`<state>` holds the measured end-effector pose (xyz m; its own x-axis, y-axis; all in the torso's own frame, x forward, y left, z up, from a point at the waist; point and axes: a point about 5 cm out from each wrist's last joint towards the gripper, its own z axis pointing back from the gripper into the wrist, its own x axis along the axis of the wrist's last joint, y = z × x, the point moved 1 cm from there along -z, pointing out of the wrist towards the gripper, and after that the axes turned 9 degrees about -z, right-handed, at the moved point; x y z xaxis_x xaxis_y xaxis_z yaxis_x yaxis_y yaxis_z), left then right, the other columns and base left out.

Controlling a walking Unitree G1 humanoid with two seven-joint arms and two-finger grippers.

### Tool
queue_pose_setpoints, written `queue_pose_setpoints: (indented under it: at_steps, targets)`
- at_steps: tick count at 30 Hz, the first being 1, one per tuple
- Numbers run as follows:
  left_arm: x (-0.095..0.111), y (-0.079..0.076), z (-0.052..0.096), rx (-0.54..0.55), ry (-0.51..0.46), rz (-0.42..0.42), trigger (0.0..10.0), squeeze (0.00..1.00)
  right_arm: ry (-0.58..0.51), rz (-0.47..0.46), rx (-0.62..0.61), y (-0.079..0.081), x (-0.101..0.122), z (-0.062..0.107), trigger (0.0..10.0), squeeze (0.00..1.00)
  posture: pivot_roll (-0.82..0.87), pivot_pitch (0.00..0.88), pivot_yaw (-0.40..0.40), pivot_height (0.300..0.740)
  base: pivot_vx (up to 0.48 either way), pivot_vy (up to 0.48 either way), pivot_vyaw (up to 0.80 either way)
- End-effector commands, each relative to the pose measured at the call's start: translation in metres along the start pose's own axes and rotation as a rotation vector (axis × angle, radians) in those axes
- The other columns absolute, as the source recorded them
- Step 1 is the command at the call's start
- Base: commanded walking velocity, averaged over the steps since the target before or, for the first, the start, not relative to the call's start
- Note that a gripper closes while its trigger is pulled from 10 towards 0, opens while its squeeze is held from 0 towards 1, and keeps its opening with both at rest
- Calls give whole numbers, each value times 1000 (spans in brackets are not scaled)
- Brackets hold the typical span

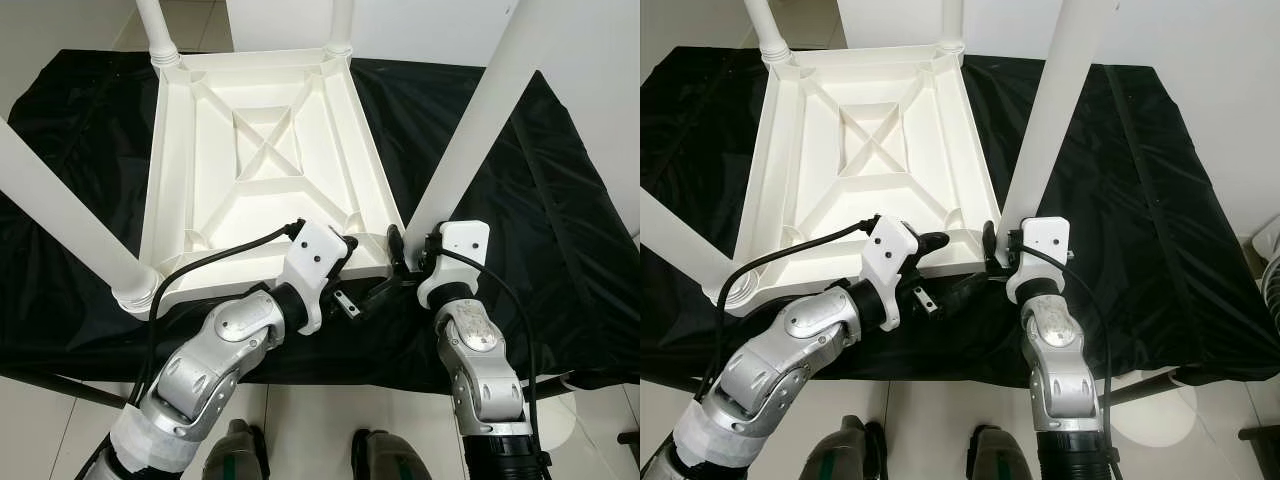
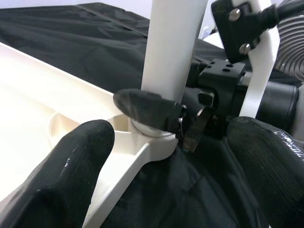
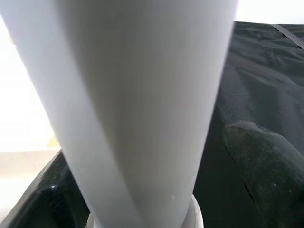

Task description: Building children table

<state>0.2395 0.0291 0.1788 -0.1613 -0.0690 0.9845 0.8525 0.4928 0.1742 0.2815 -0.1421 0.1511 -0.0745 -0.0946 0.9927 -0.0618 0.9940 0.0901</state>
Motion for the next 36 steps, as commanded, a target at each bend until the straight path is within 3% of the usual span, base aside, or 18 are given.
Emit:
queue_pose_setpoints:
  at_steps: [1,36]
  targets:
    - [-3,0,-1,-23,3,4,10000,0,18,14,-14,-2,-1,1,10000,0,-111,106,21,740,0,0,0]
    - [1,7,1,-8,-6,-6,10000,0,6,19,30,-2,1,-2,10000,0,-96,126,22,740,0,0,0]
